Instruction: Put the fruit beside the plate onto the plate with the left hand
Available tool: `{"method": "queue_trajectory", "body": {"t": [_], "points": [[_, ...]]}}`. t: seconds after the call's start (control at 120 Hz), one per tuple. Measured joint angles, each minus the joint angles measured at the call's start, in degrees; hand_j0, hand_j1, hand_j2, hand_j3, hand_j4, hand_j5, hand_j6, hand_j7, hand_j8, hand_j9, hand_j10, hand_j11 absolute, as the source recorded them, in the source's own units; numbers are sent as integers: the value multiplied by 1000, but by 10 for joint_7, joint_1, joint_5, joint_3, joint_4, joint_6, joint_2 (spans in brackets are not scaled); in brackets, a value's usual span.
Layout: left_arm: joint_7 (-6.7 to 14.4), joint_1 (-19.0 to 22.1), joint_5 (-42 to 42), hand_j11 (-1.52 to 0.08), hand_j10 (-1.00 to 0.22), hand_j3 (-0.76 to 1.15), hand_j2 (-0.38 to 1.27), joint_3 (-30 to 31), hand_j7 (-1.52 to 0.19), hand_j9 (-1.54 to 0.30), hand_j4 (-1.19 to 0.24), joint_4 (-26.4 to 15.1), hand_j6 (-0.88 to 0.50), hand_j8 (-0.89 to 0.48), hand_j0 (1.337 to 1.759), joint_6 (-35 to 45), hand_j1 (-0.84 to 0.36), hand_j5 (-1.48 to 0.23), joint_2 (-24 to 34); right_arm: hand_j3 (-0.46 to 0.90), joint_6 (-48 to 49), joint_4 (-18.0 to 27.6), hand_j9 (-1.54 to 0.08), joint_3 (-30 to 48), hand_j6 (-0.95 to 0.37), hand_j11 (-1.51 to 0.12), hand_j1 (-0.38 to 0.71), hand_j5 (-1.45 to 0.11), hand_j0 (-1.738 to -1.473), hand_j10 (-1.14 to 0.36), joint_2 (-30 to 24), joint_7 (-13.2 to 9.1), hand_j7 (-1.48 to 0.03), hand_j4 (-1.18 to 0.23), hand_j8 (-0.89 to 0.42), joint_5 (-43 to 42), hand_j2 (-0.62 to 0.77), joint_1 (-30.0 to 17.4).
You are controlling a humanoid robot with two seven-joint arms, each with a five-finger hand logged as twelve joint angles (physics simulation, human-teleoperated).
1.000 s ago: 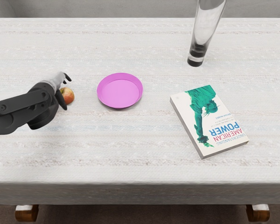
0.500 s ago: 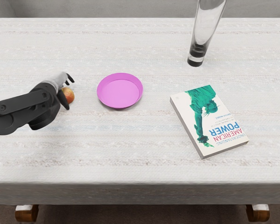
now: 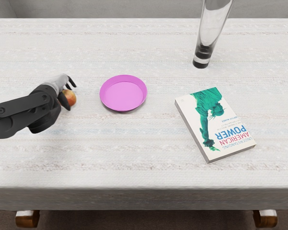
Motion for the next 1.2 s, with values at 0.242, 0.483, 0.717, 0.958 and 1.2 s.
{"method": "queue_trajectory", "body": {"t": [0.242, 0.483, 0.717, 0.958, 1.2], "points": [[0, 1, -1, -605, -465, 17, 113, 0, -606, -605, -465, 0, -465, -466, 1658, -1, -187, -606, -2, 0, 0, 0, 0, 1, 0, 0, -349, 0, -1658, 0, 0, 0, 0, 0, 0, 0, 0, 3], [1, 1, -9, -706, -552, 45, 163, 0, -705, -710, -555, 1, -480, -463, 1674, -4, -266, -700, -4, 0, 0, 0, 0, 1, 0, 0, -349, 0, -1658, 0, 0, 0, 0, 0, 0, 0, 0, 4], [1, 0, -23, -804, -615, 75, 232, -1, -803, -808, -618, 0, -373, -368, 1655, -5, -339, -798, -1, 0, 0, 0, 0, 1, 0, 0, -349, 0, -1658, 0, 0, 0, 0, 0, 0, 0, 0, 4], [1, 0, -32, -867, -644, 73, 260, -4, -862, -869, -581, -1, -324, -321, 1656, -6, -366, -863, 0, 0, 0, 0, 0, 1, 0, 0, -349, 0, -1658, 0, 0, -1, 0, 0, 0, 0, 0, 4], [0, -6, -38, -926, -627, 30, 329, -8, -916, -923, -536, -26, -286, -299, 1652, -6, -395, -918, 17, 0, 0, 0, 0, 1, 0, 0, -349, 0, -1658, 0, 0, -2, 0, 0, 0, 0, 0, 4]]}}
